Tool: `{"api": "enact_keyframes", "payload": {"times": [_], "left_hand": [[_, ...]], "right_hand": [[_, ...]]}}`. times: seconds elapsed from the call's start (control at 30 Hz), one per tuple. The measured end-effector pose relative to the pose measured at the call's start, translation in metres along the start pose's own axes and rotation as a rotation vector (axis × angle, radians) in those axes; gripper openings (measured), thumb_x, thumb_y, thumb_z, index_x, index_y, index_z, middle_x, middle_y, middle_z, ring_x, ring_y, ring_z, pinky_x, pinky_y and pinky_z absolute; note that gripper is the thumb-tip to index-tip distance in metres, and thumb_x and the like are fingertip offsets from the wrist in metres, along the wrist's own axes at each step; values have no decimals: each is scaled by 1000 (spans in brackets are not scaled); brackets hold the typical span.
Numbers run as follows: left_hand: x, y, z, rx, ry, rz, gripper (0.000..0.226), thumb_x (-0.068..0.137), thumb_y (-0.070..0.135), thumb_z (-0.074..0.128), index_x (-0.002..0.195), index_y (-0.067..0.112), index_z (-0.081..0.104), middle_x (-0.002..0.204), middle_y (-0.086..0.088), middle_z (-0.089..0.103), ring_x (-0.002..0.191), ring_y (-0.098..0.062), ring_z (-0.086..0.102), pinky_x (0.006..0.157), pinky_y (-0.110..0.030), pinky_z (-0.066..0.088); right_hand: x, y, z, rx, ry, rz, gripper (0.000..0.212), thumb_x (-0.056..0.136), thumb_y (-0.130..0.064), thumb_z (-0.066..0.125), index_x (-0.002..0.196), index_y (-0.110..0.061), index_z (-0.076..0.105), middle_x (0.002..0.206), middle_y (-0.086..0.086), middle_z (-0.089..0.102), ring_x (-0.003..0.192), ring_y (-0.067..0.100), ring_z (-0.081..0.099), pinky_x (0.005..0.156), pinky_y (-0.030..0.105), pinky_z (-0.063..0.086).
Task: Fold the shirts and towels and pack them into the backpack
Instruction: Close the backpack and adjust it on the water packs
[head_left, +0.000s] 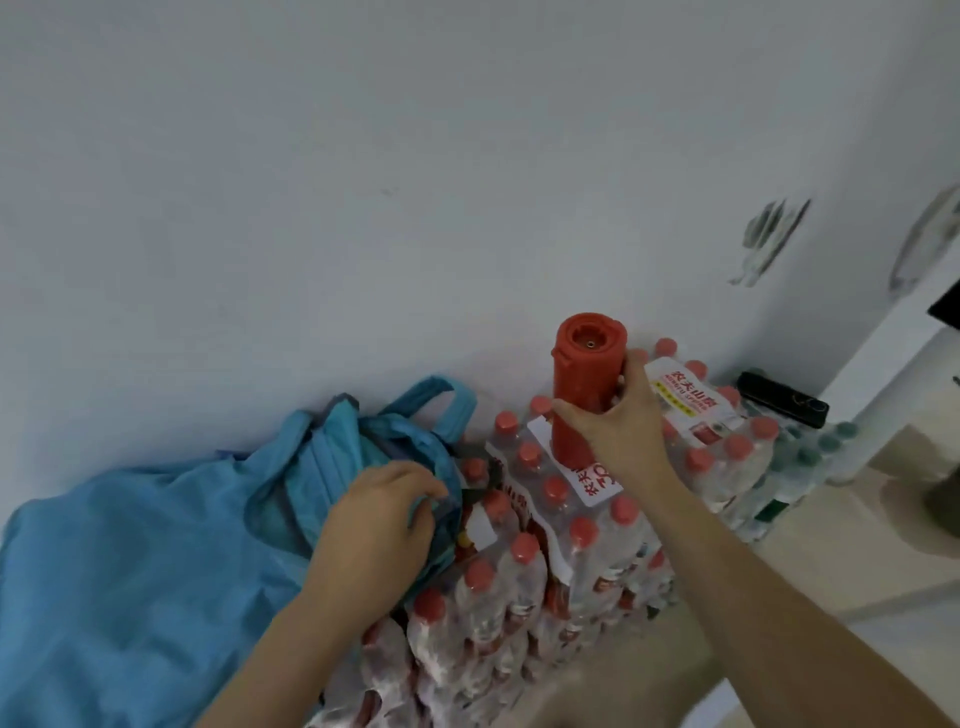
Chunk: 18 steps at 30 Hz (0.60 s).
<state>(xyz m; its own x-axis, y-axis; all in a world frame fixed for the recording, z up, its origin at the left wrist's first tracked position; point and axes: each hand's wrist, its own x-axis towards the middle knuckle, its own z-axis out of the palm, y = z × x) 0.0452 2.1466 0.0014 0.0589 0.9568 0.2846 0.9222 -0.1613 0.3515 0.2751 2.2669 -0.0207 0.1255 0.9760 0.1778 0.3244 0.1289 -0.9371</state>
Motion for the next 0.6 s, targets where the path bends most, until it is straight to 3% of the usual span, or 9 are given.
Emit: {"api": "enact_keyframes", "payload": {"times": [0.1, 0.23, 0.3, 0.37, 0.43, 0.5, 0.6], "left_hand": [[25, 18, 15, -185, -97, -56, 26, 87, 12, 61, 110, 23, 67, 105, 10, 64, 96, -8, 58, 81, -13, 40], [78, 65, 35, -524, -77, -135, 67, 87, 31, 66, 144, 33, 30, 133, 12, 44, 111, -3, 49, 93, -18, 41], [103, 86, 40, -608, -58, -99, 82, 82, 34, 71, 146, 40, 20, 139, 11, 36, 118, -3, 41, 98, -19, 37], [122, 94, 43, -598, -32, -76, 76, 81, 36, 72, 142, 43, 27, 134, 7, 40, 114, -5, 43, 99, -23, 41], [130, 92, 47, -540, 17, -72, 70, 79, 37, 73, 137, 44, 35, 127, 7, 46, 108, -6, 47, 96, -26, 46], [134, 86, 50, -488, 62, -61, 70, 77, 38, 74, 135, 45, 36, 125, 9, 48, 106, -3, 47, 92, -21, 45], [140, 79, 54, -447, 124, -80, 69, 78, 39, 72, 135, 46, 35, 124, 11, 47, 101, -2, 47, 87, -18, 45]], "right_hand": [[8, 8, 4, -38, -27, -12, 74, 63, -31, 87, 125, -27, 46, 115, -4, 61, 102, 12, 61, 88, 37, 54], [9, 17, 3, -85, -181, -29, 62, 66, -24, 85, 116, -28, 48, 98, -17, 61, 88, 0, 61, 69, 15, 47], [9, 25, 5, -72, -236, -35, 63, 67, -22, 84, 120, -26, 50, 96, -18, 64, 85, -5, 63, 70, 14, 50], [15, 28, 8, -79, -257, -50, 64, 67, -24, 83, 122, -24, 51, 95, -18, 64, 84, -8, 62, 70, 13, 51], [24, 29, 10, -71, -279, -39, 67, 64, -32, 83, 123, -29, 49, 96, -16, 65, 87, -1, 63, 75, 22, 54], [31, 28, 12, -61, -316, -53, 70, 61, -39, 80, 123, -34, 48, 100, -14, 67, 91, 4, 64, 80, 31, 56], [42, 27, 19, -19, -367, -76, 71, 62, -40, 81, 124, -33, 47, 106, -13, 66, 94, 1, 63, 79, 24, 54]]}}
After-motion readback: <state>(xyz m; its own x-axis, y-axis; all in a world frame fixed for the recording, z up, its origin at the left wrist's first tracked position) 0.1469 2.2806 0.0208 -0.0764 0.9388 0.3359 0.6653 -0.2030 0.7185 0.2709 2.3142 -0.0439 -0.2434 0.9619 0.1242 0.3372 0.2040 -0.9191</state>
